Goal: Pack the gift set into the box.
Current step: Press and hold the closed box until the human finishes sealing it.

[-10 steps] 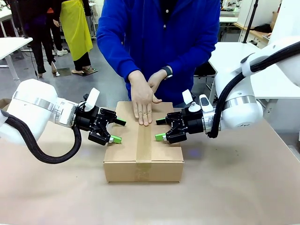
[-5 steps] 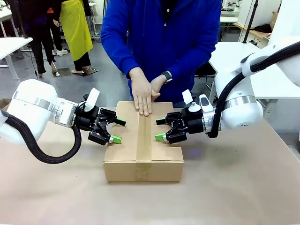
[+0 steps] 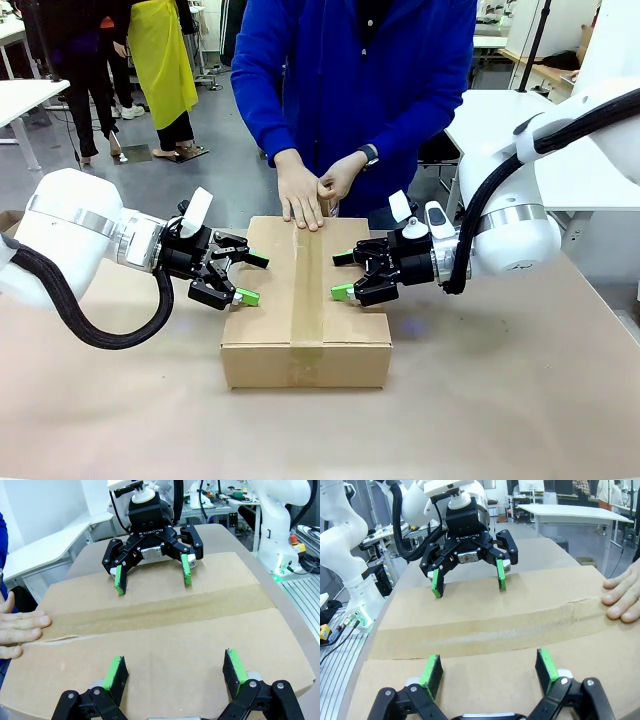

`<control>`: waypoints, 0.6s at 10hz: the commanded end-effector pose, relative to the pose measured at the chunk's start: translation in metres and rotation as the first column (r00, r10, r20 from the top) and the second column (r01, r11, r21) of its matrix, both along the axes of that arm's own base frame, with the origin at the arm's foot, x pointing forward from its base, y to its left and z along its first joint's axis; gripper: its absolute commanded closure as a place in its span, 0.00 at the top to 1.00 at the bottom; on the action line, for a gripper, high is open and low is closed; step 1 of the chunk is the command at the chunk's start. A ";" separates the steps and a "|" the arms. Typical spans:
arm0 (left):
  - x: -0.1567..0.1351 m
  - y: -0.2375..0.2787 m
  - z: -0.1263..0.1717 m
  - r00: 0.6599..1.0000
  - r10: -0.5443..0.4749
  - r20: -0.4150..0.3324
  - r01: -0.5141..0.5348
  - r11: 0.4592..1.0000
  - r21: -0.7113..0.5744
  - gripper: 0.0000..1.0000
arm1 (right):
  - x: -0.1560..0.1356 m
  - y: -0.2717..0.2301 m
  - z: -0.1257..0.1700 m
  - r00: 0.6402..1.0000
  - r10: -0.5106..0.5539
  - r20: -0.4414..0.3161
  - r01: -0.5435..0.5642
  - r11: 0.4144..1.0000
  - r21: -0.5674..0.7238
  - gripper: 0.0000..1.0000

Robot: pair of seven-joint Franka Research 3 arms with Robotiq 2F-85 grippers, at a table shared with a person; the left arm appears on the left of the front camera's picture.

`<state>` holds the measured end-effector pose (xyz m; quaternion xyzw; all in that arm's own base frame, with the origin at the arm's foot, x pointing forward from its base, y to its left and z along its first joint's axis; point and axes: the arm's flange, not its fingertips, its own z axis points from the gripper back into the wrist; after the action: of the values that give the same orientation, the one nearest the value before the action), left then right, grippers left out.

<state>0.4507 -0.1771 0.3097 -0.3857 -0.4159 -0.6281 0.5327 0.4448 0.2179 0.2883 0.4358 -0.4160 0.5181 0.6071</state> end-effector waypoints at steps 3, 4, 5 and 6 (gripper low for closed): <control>0.000 0.001 -0.001 1.000 0.005 0.002 -0.005 1.000 -0.004 1.00 | 0.000 0.001 -0.001 1.000 -0.003 0.000 0.003 1.000 -0.007 1.00; 0.000 0.001 -0.001 1.000 0.005 0.002 -0.005 1.000 -0.004 1.00 | 0.000 0.001 -0.001 1.000 -0.003 0.000 0.003 1.000 -0.007 1.00; 0.000 0.001 -0.001 1.000 0.005 0.002 -0.005 1.000 -0.004 1.00 | 0.000 0.001 -0.001 1.000 -0.003 0.000 0.003 1.000 -0.007 1.00; 0.000 0.001 -0.001 1.000 0.005 0.002 -0.005 1.000 -0.004 1.00 | 0.000 0.001 -0.001 1.000 -0.003 0.000 0.003 1.000 -0.007 1.00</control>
<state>0.4507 -0.1771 0.3098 -0.3858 -0.4160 -0.6280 0.5326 0.4448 0.2180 0.2889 0.4360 -0.4164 0.5183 0.6065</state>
